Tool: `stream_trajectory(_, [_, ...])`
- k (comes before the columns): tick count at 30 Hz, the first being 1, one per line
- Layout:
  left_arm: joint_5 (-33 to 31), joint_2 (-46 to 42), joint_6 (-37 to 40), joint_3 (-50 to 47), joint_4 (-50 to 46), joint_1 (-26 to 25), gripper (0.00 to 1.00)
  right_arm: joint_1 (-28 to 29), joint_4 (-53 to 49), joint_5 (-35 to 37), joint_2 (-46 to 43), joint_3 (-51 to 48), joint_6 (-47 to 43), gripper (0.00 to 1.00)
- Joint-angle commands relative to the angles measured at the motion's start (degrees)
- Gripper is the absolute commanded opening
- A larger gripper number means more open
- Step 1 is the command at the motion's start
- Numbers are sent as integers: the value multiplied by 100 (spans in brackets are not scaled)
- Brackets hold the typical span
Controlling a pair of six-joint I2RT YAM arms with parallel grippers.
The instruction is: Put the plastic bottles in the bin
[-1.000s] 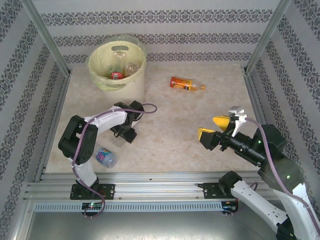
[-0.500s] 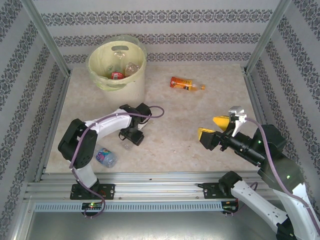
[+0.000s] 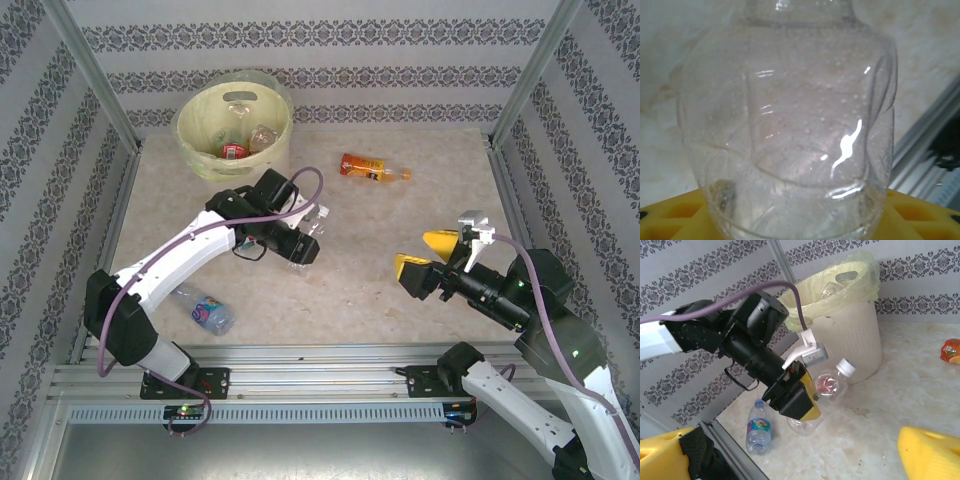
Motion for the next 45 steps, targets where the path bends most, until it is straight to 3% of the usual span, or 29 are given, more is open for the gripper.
stream_trajectory(1, [502, -197, -106, 543, 176, -58, 62, 60, 215, -130, -36, 55, 79, 98])
stream_trajectory(8, [276, 24, -130, 1716, -117, 196, 61, 60, 476, -293, -54, -3, 210, 98])
stream_trajectory(21, [-444, 759, 96, 3813, -650, 1140, 60, 57, 600, -353, -8, 48, 236, 98])
stream_trajectory(33, [-930, 2463, 259, 6639, -1823, 2210, 61, 60, 500, -294, -16, 76, 197, 98])
stream_trajectory(39, [-1221, 2767, -13, 6718, -1871, 2740, 61, 60, 420, -238, -1, 94, 149, 98])
stream_trajectory(45, [-1483, 2905, -202, 6634, -1986, 2919, 66, 60, 419, -215, 38, 87, 136, 98])
